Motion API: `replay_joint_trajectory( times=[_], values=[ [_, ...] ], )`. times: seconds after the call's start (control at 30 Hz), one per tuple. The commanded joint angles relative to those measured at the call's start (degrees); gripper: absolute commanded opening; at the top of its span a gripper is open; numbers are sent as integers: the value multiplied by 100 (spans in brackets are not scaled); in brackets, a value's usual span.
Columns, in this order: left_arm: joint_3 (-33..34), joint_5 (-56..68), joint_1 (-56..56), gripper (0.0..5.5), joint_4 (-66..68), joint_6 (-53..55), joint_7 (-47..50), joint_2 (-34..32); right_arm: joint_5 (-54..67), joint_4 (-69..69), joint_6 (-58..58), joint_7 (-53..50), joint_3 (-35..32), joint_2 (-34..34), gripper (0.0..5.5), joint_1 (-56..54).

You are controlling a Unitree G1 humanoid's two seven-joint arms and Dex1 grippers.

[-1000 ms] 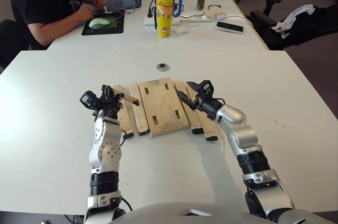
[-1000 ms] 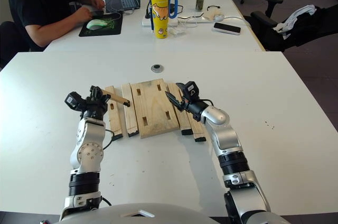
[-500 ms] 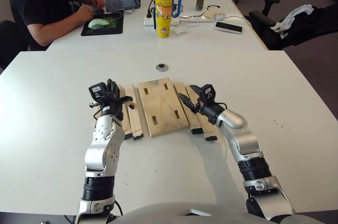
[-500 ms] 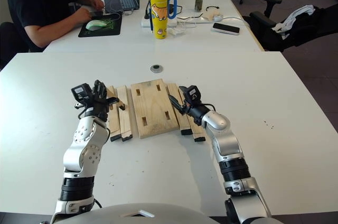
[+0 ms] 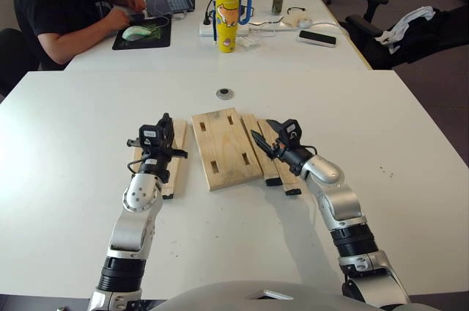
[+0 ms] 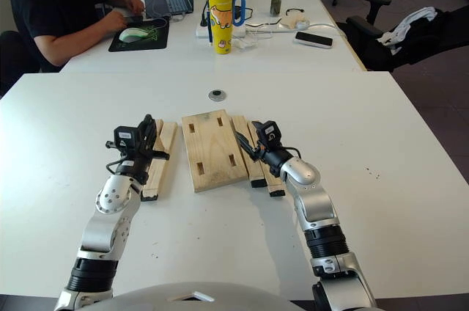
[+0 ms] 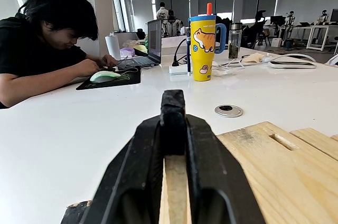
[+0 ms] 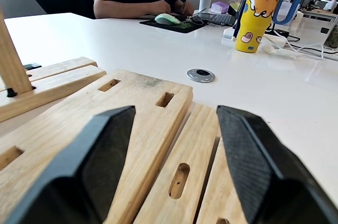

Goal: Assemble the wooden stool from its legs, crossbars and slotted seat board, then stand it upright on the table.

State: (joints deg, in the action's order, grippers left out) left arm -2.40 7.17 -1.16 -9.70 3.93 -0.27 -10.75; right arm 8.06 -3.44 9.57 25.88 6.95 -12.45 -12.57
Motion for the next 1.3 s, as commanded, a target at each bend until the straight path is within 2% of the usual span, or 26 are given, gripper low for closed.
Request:
replay_joint_trajectory(
  times=[0.03, 0.4, 0.43, 0.73, 0.87, 1.0, 1.1, 1.3],
  values=[
    [83, 32, -354, 43, 262, -34, -222, 71, -39, -47, 41, -8, -36, 0, 287, -123],
    [133, -111, -190, 43, -202, -145, -311, 218, -56, -202, -19, 38, -13, 29, 287, -234],
    [149, -147, -154, 79, -263, -187, -310, 207, -56, -211, -25, 35, -13, 33, 287, -234],
    [429, 19, 148, 198, -1157, 5, -302, 195, 15, -258, -12, 60, -52, 94, 287, -241],
    [777, 357, 1085, 198, -1135, 611, -197, 167, -22, -310, -56, 3, -51, 131, 287, -221],
    [884, 778, 2352, 138, -492, 1436, -335, 139, -70, -381, -117, -80, -55, 189, 287, -251],
    [877, 860, 3003, 97, -3, 1563, -484, 116, -107, -465, -168, -142, -54, 232, 287, -298],
    [956, 843, 3146, 6, 534, 1781, -636, 19, -146, -589, -255, -208, -37, 301, 287, -362]
  ],
)
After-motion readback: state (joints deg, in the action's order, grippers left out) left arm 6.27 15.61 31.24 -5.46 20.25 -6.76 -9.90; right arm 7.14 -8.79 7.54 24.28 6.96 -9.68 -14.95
